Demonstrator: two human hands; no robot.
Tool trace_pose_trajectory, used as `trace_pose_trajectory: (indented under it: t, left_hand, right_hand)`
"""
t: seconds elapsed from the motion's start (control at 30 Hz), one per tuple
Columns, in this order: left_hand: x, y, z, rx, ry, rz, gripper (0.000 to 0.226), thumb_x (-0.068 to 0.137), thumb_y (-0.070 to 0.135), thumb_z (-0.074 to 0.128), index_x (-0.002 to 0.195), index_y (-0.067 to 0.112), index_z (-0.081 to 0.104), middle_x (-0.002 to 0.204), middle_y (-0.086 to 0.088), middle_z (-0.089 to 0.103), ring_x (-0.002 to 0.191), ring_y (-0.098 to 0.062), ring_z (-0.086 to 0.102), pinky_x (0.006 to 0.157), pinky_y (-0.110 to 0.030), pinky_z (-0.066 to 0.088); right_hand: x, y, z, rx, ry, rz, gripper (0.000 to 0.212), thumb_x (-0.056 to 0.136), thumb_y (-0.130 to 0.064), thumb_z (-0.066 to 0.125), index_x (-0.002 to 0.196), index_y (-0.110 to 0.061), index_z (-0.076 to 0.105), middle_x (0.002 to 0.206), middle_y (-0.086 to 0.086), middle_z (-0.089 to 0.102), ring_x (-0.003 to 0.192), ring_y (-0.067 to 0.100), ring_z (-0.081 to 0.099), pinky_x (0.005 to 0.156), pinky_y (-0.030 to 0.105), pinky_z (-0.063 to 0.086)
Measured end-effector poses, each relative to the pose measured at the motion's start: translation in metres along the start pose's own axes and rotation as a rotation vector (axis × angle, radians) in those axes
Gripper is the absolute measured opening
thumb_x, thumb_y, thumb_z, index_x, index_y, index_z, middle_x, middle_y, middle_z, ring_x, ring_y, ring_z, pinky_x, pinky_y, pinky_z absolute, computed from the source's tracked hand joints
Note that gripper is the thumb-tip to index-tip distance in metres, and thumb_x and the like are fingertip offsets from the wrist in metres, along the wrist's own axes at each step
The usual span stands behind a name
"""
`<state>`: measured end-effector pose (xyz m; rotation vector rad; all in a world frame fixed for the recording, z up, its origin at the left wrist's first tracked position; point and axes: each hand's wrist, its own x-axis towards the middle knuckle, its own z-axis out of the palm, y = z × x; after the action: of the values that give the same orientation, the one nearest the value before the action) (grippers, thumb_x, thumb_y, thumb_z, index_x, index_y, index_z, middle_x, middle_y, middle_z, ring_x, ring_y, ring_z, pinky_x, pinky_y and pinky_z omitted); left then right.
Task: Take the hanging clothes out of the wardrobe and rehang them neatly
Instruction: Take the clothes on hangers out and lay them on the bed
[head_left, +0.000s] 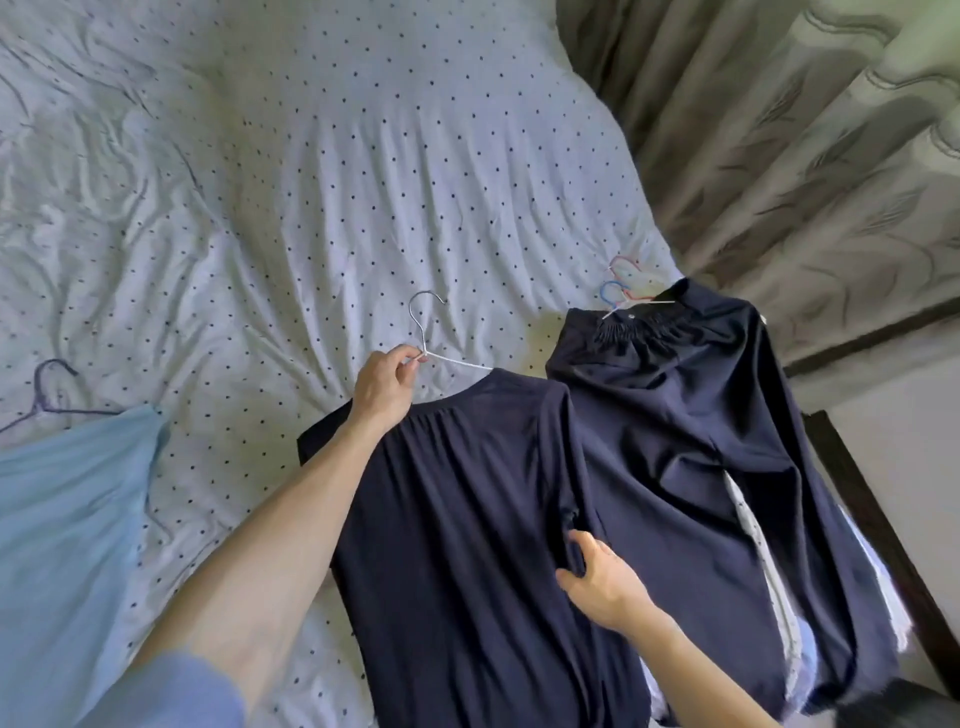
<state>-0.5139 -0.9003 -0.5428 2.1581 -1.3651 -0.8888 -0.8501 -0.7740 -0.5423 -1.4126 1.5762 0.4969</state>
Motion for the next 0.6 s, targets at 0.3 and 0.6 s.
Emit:
trace_pose_trajectory:
  t: [0.3, 0.6]
  left_hand:
    - [0.091, -0.067, 0.077, 0.052, 0.023, -0.181, 0.025, 0.105, 0.026, 0.044, 0.113, 0.028, 0.067, 0.113, -0.006, 0.063, 0.097, -0.023, 0.062, 0.079, -0.034, 0.051]
    - [0.101, -0.119, 0.13, 0.377, 0.102, 0.055, 0.027, 0.1, 0.024, 0.055, 0.124, 0.025, 0.069, 0.103, -0.013, 0.069, 0.095, -0.035, 0.061, 0.077, -0.044, 0.048]
  right_hand:
    - [0.034, 0.014, 0.046, -0.368, -0.017, -0.077, 0.078, 0.094, -0.047, 0.048, 0.158, -0.03, 0.007, 0.167, -0.001, 0.0, 0.149, 0.019, 0.017, 0.117, 0.032, 0.029]
    - [0.08, 0.015, 0.077, -0.443, -0.085, -0.027, 0.073, 0.098, -0.044, 0.046, 0.158, -0.028, 0.007, 0.166, 0.005, 0.005, 0.145, 0.03, 0.021, 0.11, 0.038, 0.04]
